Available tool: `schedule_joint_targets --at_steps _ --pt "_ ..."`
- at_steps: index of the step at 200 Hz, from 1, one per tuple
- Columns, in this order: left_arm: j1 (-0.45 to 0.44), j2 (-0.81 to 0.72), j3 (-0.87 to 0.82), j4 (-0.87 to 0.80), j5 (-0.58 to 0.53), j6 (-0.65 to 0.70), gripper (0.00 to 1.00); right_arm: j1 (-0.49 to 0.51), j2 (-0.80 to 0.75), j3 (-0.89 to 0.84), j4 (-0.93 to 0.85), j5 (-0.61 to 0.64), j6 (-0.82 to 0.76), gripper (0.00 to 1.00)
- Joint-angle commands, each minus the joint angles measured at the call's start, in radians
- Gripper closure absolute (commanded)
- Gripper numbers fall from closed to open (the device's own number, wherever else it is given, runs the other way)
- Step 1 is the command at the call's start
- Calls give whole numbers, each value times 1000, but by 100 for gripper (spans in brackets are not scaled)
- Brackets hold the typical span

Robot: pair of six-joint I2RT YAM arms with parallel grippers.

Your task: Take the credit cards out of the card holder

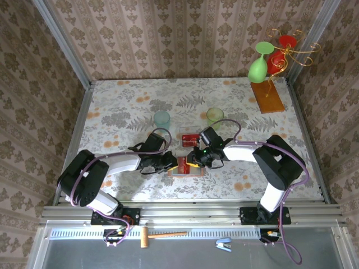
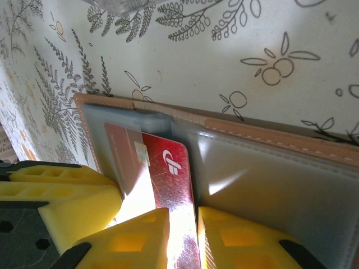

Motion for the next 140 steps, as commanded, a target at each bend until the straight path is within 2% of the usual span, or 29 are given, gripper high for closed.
schedule_joint_targets --at_steps 1,140 --pt "-8 -4 -22 -10 -4 -16 87 -5 18 -24 50 -32 25 81" --pt "-16 -7 -23 -9 -14 -26 87 -11 49 -47 121 -69 53 83"
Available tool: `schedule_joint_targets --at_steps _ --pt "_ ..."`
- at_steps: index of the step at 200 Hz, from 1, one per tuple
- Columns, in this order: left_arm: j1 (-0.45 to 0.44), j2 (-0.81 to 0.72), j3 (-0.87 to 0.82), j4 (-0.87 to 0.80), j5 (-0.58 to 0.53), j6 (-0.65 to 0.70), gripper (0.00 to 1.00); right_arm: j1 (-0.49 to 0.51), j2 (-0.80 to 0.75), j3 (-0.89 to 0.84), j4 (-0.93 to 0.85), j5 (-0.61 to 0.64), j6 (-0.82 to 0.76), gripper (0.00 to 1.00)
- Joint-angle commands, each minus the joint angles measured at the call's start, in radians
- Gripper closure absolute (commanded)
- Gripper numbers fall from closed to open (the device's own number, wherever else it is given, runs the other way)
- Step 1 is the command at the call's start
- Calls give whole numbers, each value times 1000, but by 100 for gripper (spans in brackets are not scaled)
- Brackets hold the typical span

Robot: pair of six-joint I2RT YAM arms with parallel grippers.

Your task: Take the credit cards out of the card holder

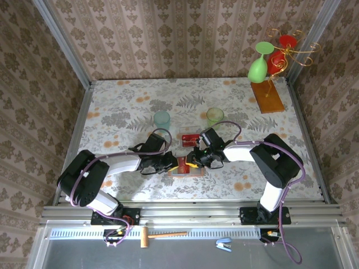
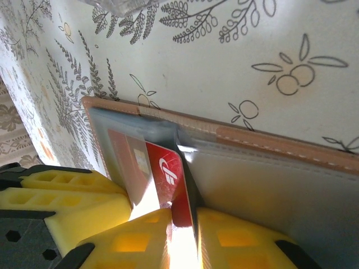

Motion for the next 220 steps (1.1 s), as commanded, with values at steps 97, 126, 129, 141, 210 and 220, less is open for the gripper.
schedule_joint_targets --at_steps 97,126,129,141,210,220 --pt "-8 -4 -13 -20 -11 -12 87 -23 -71 -11 -146 67 -69 89" --pt "-8 -4 -9 -23 -11 -12 87 -39 -110 -9 -206 91 -103 90" --pt "-7 -5 -9 -24 -11 -11 87 -40 -114 -9 -214 94 -107 90" --pt "-7 -4 -6 -25 -11 -10 87 -46 -134 -4 -246 110 -123 90" --pt "-8 -2 6 -30 -10 -7 86 -44 -180 14 -303 136 -149 90" --pt "-7 -2 8 -29 -7 -7 85 -37 -178 21 -302 134 -149 90"
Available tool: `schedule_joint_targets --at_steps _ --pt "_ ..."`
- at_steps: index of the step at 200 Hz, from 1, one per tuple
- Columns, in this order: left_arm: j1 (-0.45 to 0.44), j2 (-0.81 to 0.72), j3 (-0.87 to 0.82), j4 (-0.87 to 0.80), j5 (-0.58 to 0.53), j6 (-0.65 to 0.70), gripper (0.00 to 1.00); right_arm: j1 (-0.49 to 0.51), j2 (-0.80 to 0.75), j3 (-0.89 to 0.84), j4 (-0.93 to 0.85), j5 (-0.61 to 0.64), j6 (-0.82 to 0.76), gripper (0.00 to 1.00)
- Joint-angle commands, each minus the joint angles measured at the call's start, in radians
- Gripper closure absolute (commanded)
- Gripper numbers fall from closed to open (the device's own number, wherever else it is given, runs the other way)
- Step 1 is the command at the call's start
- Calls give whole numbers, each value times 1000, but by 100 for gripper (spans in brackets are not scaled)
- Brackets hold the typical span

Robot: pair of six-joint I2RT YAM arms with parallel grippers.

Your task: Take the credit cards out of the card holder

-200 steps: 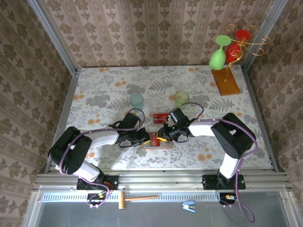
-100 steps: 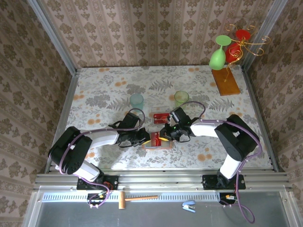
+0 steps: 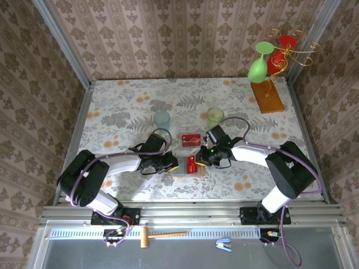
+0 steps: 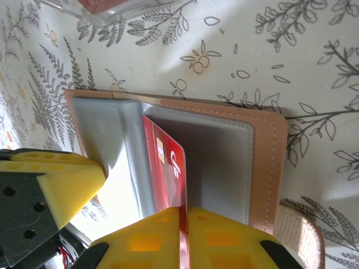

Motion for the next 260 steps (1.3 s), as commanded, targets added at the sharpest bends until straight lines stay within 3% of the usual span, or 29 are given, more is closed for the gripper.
schedule_joint_targets --at_steps 1,91,187,260 --pt "-7 -2 8 -30 -7 -6 85 9 -19 23 -44 25 -20 90" --pt "11 -74 6 -69 -26 8 72 62 20 93 -54 22 7 87" --pt "53 -126 -6 -224 -108 100 57 83 42 131 -84 24 8 83" --pt "51 -91 -25 -167 -67 87 58 87 46 139 -97 22 3 82"
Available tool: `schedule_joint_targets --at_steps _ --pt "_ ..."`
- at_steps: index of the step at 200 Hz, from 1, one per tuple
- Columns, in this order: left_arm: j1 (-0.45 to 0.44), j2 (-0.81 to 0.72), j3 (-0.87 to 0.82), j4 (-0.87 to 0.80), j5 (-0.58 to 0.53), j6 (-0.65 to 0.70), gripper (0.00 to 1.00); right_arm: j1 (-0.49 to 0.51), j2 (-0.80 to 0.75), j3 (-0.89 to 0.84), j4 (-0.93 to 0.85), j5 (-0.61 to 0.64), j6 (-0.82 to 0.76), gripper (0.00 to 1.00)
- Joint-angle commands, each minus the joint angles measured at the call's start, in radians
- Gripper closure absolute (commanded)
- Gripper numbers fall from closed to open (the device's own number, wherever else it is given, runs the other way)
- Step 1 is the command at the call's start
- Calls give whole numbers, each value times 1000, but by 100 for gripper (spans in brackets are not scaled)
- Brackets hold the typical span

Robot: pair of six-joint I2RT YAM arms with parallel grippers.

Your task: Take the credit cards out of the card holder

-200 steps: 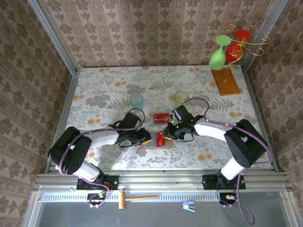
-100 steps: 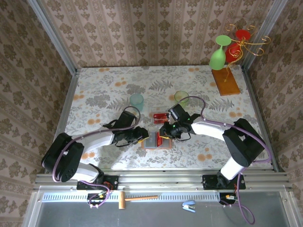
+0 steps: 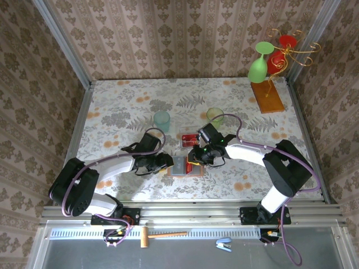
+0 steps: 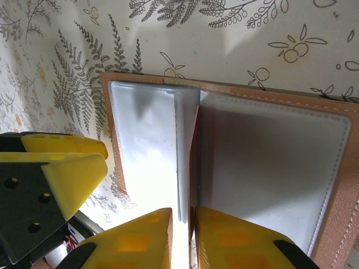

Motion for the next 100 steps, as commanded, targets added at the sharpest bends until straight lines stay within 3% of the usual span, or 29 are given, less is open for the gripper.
schedule_joint_targets --at_steps 1,100 --pt "4 21 -24 28 28 9 58 7 10 32 -42 14 -1 82" --pt "-23 52 -20 78 54 -25 67 7 1 33 -76 23 -24 80"
